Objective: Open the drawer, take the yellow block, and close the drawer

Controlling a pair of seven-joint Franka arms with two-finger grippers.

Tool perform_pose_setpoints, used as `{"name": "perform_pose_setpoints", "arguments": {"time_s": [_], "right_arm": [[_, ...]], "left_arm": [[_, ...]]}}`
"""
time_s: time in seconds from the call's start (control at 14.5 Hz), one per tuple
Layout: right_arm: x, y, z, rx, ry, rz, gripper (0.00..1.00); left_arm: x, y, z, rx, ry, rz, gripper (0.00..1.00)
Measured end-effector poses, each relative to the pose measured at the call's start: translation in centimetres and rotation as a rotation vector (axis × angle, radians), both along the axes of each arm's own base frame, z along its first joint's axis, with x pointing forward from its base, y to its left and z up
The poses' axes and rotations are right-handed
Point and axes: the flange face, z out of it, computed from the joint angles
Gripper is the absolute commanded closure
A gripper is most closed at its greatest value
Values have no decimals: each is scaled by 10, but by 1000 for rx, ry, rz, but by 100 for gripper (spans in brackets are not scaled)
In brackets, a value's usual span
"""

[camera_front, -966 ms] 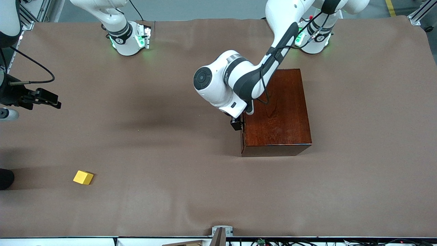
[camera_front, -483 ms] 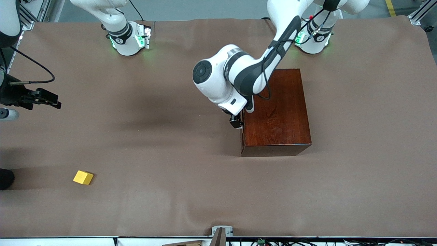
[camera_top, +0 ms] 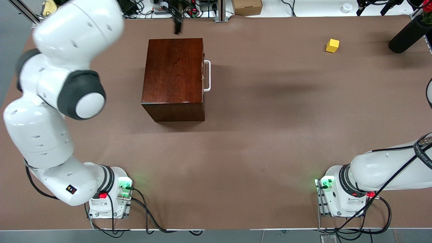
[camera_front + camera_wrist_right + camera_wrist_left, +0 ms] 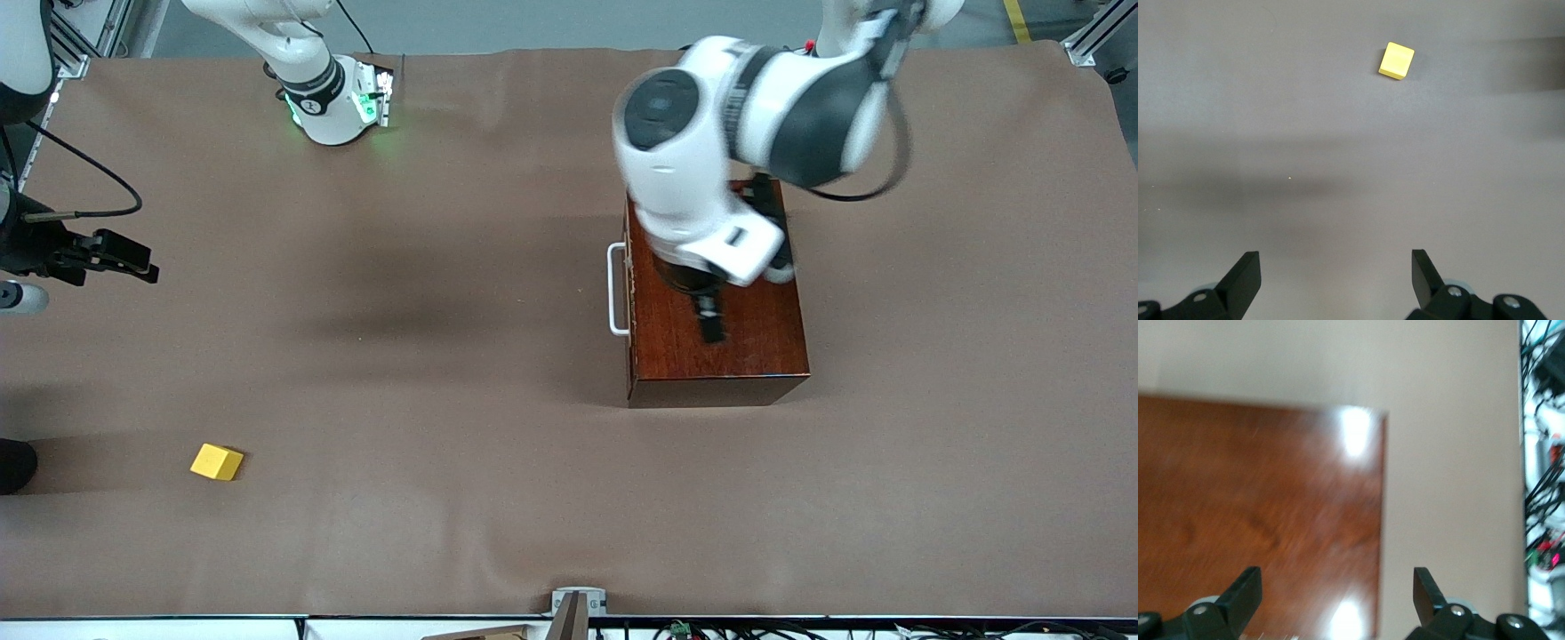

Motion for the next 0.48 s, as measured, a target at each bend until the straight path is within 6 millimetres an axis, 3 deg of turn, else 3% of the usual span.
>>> {"name": "perform_pose_setpoints", "arguments": {"time_s": [0.14, 0.28, 0.48], "right_arm": [[0, 0, 0, 0, 0, 0, 0], [0, 0, 0, 0, 0, 0, 0], [0, 0, 0, 0, 0, 0, 0]], "left_arm": [[29, 68, 19, -42, 28, -13, 0], [44, 127, 39, -76, 46, -64, 0], [46, 180, 57, -86, 75, -175, 0]]}}
